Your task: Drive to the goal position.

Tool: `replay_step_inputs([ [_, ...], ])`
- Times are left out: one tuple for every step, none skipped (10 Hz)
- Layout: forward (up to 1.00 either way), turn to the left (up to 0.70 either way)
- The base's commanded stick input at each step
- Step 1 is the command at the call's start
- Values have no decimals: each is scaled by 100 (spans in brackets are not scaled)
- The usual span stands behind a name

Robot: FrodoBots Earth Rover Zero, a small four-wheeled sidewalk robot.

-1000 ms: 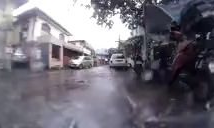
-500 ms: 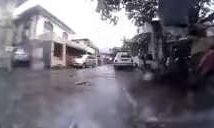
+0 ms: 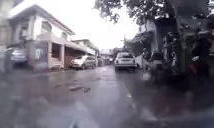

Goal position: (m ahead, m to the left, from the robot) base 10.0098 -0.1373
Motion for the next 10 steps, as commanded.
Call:
replay_step_inputs([
  [100, 0],
  [100, 0],
  [100, 0],
  [100, 0],
  [100, 0],
  [100, 0],
  [100, 0],
  [100, 0],
  [100, 0],
  [100, 0],
])
